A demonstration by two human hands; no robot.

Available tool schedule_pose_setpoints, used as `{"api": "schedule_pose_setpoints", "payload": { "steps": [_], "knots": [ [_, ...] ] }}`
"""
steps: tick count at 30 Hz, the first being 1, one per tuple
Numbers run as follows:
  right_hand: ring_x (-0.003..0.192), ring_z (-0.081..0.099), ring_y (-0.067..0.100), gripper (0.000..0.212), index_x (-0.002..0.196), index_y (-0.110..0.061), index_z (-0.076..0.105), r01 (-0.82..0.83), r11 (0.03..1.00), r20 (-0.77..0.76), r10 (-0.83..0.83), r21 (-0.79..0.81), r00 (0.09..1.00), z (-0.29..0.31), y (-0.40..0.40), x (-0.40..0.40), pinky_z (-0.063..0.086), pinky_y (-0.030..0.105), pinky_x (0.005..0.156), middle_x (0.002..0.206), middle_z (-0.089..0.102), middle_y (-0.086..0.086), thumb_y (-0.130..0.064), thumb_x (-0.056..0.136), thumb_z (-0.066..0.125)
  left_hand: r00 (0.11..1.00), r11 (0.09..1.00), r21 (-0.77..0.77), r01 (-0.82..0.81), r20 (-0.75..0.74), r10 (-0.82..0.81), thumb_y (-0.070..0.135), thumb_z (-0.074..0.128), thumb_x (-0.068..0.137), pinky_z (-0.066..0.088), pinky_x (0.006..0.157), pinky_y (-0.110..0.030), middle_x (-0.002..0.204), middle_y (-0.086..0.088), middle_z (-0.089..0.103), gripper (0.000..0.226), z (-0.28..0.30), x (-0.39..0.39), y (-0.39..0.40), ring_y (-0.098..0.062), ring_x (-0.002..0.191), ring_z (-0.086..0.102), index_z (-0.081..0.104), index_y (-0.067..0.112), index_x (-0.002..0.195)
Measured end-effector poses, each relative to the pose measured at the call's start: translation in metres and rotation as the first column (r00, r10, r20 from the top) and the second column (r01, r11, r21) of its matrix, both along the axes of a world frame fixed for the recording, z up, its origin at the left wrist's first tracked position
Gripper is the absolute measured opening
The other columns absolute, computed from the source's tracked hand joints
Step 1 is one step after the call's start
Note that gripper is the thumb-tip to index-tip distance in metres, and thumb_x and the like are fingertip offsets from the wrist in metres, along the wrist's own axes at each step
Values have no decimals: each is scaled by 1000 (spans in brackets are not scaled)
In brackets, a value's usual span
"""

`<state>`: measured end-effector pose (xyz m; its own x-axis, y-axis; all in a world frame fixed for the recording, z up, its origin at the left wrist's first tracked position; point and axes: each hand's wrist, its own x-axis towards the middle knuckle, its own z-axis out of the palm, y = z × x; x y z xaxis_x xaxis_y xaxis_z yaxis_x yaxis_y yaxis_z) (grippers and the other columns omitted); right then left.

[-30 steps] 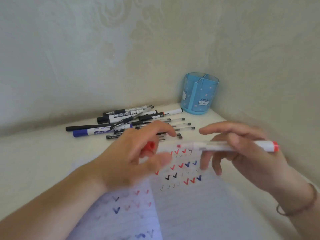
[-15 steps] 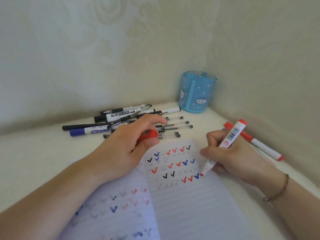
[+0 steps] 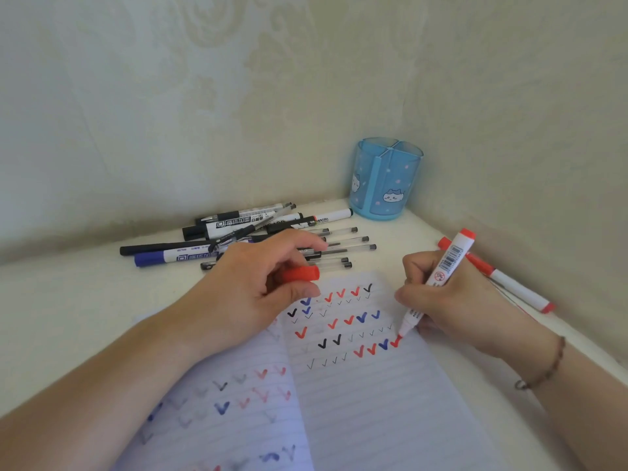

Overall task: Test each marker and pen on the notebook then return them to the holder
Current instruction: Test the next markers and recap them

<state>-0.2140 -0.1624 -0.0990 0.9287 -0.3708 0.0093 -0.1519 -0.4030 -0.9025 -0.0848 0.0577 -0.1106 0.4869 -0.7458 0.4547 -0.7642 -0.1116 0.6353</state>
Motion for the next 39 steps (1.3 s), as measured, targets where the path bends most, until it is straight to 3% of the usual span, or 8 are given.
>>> {"api": "schedule_pose_setpoints", "payload": {
  "steps": [3, 8, 13, 21, 28, 32, 35, 39],
  "knots": [
    [42, 36, 21, 49, 49, -15, 34, -5, 991, 101, -9, 133, 995, 3, 1, -1, 31, 35, 48, 42, 39, 2, -2, 79, 71, 999, 1000, -23, -4, -50, 3, 38, 74, 81, 52, 76, -32, 91, 22, 70, 26, -1, 0, -1, -17, 77, 68, 60, 38, 102],
    [45, 39, 22, 39, 68, -18, 67, -242, 938, 373, 137, 249, 918, 11, 5, -8, 31, 26, 44, 49, 50, 6, -51, 58, 86, 996, 996, -87, -16, -85, 8, 41, 73, 81, 52, 66, -20, 82, 21, 69, 12, 2, -2, 0, -7, 70, 66, 66, 35, 89],
    [48, 54, 27, 13, 85, -22, 71, -359, 909, 397, 256, 213, 882, 10, 15, -10, 38, 25, 46, 62, 66, 9, -27, 74, 66, 1000, 999, -54, -9, 2, 9, 43, 71, 82, 46, 60, -11, 87, 24, 68, 14, 5, -4, 0, -6, 73, 63, 65, 38, 94],
    [46, 56, 27, 35, 79, -25, 62, -367, 896, 371, 261, 251, 891, 11, 22, -11, 35, 25, 45, 69, 71, 12, -52, 67, 79, 995, 993, -66, 99, 24, -98, 33, 71, 84, 43, 66, -5, 92, 21, 69, 14, 5, -9, -1, 3, 81, 65, 67, 34, 98],
    [45, 61, 29, 25, 73, -26, 63, -374, 893, 421, 247, 250, 873, 7, 33, -8, 38, 18, 45, 75, 74, 15, -44, 71, 79, 972, 990, -57, 126, 208, -112, 33, 62, 90, 42, 67, -7, 84, 13, 67, 24, 5, -15, -3, 1, 74, 59, 71, 15, 104],
    [43, 62, 29, 19, 72, -23, 62, -388, 892, 493, 235, 234, 838, 6, 40, -8, 42, 16, 45, 73, 73, 15, -34, 76, 78, 974, 985, -105, 140, 191, -118, 31, 59, 93, 44, 59, -16, 77, 8, 65, 26, 7, -16, -4, -9, 67, 58, 73, 12, 103],
    [45, 62, 25, 14, 71, -25, 63, -388, 895, 535, 221, 221, 815, 4, 45, -9, 45, 15, 47, 70, 73, 14, -15, 79, 69, 976, 976, -156, 151, 178, -122, 31, 57, 93, 39, 61, -10, 76, 14, 63, 26, 9, -19, -3, -2, 66, 55, 73, 11, 101],
    [50, 64, 23, 12, 72, -27, 63, -348, 929, 506, 242, 125, 828, 2, 52, -14, 47, 19, 51, 68, 72, 8, -21, 78, 70, 974, 976, -99, 193, 140, -178, 37, 53, 95, 40, 58, -13, 71, 9, 62, 30, 6, -18, 0, -6, 64, 56, 73, 15, 98]
  ]
}}
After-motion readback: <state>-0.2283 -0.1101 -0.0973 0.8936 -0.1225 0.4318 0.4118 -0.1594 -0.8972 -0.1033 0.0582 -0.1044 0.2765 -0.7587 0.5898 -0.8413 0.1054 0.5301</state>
